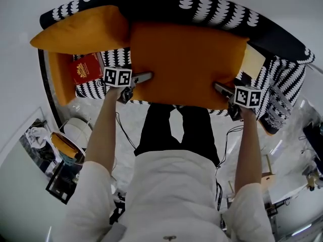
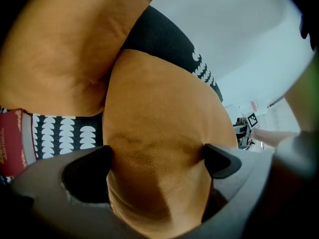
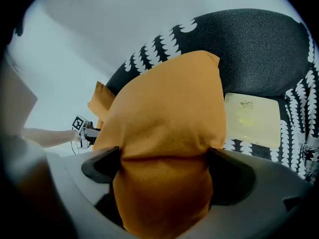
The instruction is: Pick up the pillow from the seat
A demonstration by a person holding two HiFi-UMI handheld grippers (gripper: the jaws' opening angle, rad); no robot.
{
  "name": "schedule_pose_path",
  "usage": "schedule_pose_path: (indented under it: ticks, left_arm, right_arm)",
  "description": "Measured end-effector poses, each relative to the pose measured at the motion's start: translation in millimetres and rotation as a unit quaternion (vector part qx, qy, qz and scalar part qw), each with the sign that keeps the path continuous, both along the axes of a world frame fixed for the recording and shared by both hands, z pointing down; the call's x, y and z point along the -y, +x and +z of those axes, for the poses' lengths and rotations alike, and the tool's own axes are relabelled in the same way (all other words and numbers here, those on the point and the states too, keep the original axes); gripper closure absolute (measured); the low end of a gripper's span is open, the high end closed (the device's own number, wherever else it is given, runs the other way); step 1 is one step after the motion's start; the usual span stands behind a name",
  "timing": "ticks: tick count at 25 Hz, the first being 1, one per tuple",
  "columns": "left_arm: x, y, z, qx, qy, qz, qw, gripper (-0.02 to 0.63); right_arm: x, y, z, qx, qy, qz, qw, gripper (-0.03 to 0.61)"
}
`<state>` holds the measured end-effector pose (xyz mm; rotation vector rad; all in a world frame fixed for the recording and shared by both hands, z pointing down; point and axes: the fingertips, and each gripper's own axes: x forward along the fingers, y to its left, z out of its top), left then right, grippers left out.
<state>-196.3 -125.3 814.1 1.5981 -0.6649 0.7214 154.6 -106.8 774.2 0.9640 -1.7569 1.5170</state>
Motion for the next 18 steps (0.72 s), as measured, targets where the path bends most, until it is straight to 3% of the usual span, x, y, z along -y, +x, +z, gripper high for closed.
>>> schedule_pose_path:
  ticks: [6, 10, 18]
  left_arm:
    - [-0.2, 2.5, 2.9, -0.004, 0.004, 0.007, 1.0000, 0.028]
    - [-4.2, 2.4, 1.5, 0.004, 0.019, 0.008, 0.9998, 0.028]
    - [-6.6, 2.7, 0.8, 0.016, 0.000, 0.026, 0.9995, 0.032]
  right_arm:
    - [-2.9, -2.9, 8.3, 0.006, -0.019, -0.005, 1.000, 0.081]
    - [-6.2, -5.0, 6.8, 0.014, -0.007, -0.011, 1.000, 0.080]
    - [-10.1, -4.8, 5.3, 0.000, -0.025, -0.026, 0.999, 0.083]
